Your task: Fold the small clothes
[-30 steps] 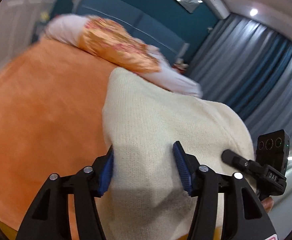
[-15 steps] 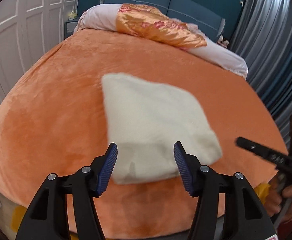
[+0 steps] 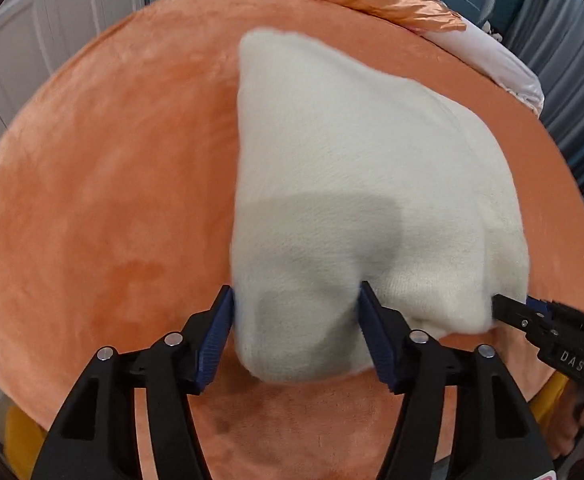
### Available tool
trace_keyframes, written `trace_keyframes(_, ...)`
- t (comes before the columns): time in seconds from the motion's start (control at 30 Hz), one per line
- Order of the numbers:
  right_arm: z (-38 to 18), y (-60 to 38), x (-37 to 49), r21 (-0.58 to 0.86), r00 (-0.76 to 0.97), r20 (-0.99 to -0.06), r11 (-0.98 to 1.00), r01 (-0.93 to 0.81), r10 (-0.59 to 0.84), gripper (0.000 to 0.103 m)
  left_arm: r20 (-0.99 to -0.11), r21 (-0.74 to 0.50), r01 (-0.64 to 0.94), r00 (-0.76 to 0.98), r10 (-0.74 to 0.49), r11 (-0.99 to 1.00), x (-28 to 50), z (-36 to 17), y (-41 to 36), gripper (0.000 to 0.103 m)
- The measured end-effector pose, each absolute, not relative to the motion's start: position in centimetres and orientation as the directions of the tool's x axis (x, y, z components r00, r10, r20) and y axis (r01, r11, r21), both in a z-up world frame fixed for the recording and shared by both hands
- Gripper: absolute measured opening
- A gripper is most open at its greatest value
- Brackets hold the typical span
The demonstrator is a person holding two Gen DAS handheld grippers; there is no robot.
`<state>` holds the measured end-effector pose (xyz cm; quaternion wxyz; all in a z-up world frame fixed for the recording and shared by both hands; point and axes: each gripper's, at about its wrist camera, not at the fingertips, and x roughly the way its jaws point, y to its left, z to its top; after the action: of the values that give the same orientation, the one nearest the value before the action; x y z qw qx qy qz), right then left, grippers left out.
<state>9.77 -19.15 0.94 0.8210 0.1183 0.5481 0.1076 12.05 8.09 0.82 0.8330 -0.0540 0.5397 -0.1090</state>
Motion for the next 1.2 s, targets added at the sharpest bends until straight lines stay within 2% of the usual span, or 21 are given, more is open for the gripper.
trace_keyframes(0.1, 3.1, -20.1, 8.9, 0.354, 0.472, -0.824, 0.935, -0.002, 0.313, 0.026, -0.852, -0.294, 0.095, 0.424, -0.306, 0.951, 11.4, 2.6, 9.4, 0.061)
trace_keyframes(0.13, 4.5, -20.7, 8.9, 0.362, 0.515, -0.8, 0.932, 0.001, 0.309, 0.043, -0.826, -0.323, 0.097, 0.456, -0.33, 0.942, 11.0, 3.8, 9.9, 0.06)
trace_keyframes(0.17, 5.2, -21.0, 9.1, 0.364, 0.535, -0.787, 0.931, 0.002, 0.307, 0.065, -0.807, -0.337, 0.104, 0.479, -0.344, 0.936, 10.8, 4.6, 10.2, 0.06)
trace_keyframes(0.2, 5.8, -21.5, 9.6, 0.368, 0.552, -0.775, 0.93, 0.002, 0.306, 0.074, -0.793, -0.346, 0.111, 0.496, -0.354, 0.932, 11.0, 5.4, 10.5, 0.067)
trace_keyframes(0.23, 6.0, -21.8, 10.3, 0.373, 0.562, -0.767, 0.928, 0.0, 0.308, 0.079, -0.782, -0.358, 0.109, 0.509, -0.361, 0.928, 11.4, 5.9, 10.8, 0.078)
trace_keyframes(0.43, 1.3, -22.5, 17.5, 0.413, 0.434, -0.827, 0.91, 0.04, 0.357, 0.079, -0.787, -0.451, 0.036, 0.455, -0.416, 0.892, 16.2, 3.5, 11.9, 0.08)
trace_keyframes(0.47, -0.2, -22.7, 18.6, 0.45, 0.406, -0.825, 0.892, 0.05, 0.393, 0.076, -0.78, -0.487, 0.03, 0.434, -0.451, 0.873, 17.0, 2.5, 11.9, 0.081)
trace_keyframes(0.5, -1.0, -22.4, 19.2, 0.488, 0.394, -0.812, 0.871, 0.053, 0.431, 0.068, -0.762, -0.53, 0.035, 0.42, -0.493, 0.848, 17.6, 1.7, 12.0, 0.082)
trace_keyframes(0.53, -1.7, -22.2, 19.9, 0.538, 0.385, -0.79, 0.841, 0.059, 0.478, 0.058, -0.747, -0.555, 0.04, 0.415, -0.519, 0.831, 18.0, 1.4, 11.9, 0.082)
trace_keyframes(0.57, -1.8, -22.0, 20.3, 0.552, 0.387, -0.782, 0.831, 0.065, 0.489, 0.045, -0.737, -0.569, 0.051, 0.411, -0.536, 0.821, 18.4, 1.3, 11.7, 0.08)
trace_keyframes(0.63, -0.7, -21.6, 20.2, 0.554, 0.403, -0.769, 0.832, 0.032, 0.496, 0.037, -0.742, -0.542, 0.084, 0.419, -0.523, 0.836, 18.7, 1.7, 10.8, 0.079)
trace_keyframes(0.73, 2.2, -22.1, 18.0, 0.582, 0.464, -0.713, 0.813, -0.026, 0.526, 0.03, -0.735, -0.493, 0.177, 0.438, -0.517, 0.852, 18.7, 2.9, 8.9, 0.078)
trace_keyframes(0.8, 3.3, -23.0, 16.0, 0.601, 0.51, -0.684, 0.799, -0.013, 0.522, 0.03, -0.725, -0.477, 0.241, 0.435, -0.534, 0.845, 18.2, 3.4, 7.4, 0.076)
trace_keyframes(0.9, 2.7, -23.2, 14.5, 0.482, 0.529, -0.746, 0.876, 0.011, 0.403, 0.032, -0.771, -0.337, 0.303, 0.455, -0.446, 0.891, 18.0, 2.9, 4.3, 0.077)
trace_keyframes(0.97, -0.3, -23.9, 15.2, 0.465, 0.461, -0.799, 0.882, 0.07, 0.385, 0.043, -0.791, -0.247, 0.314, 0.481, -0.378, 0.917, 17.7, 2.7, 3.0, 0.077)
trace_keyframes(1.0, -0.3, -24.7, 15.0, 0.5, 0.469, -0.785, 0.861, 0.094, 0.405, 0.043, -0.788, -0.231, 0.309, 0.497, -0.364, 0.923, 17.3, 3.2, 3.1, 0.077)
trace_keyframes(1.07, 1.9, -25.3, 14.0, 0.493, 0.491, -0.779, 0.865, 0.092, 0.391, 0.043, -0.78, -0.204, 0.305, 0.523, -0.343, 0.93, 15.9, 4.8, 3.8, 0.074)
trace_keyframes(1.17, 5.8, -25.2, 11.1, 0.368, 0.529, -0.794, 0.929, 0.028, 0.299, 0.044, -0.764, -0.189, 0.302, 0.552, -0.333, 0.935, 12.6, 7.3, 5.0, 0.074)
trace_keyframes(1.2, 6.1, -25.2, 10.4, 0.372, 0.527, -0.792, 0.928, 0.014, 0.309, 0.044, -0.773, -0.173, 0.295, 0.551, -0.315, 0.94, 11.8, 7.5, 5.0, 0.074)
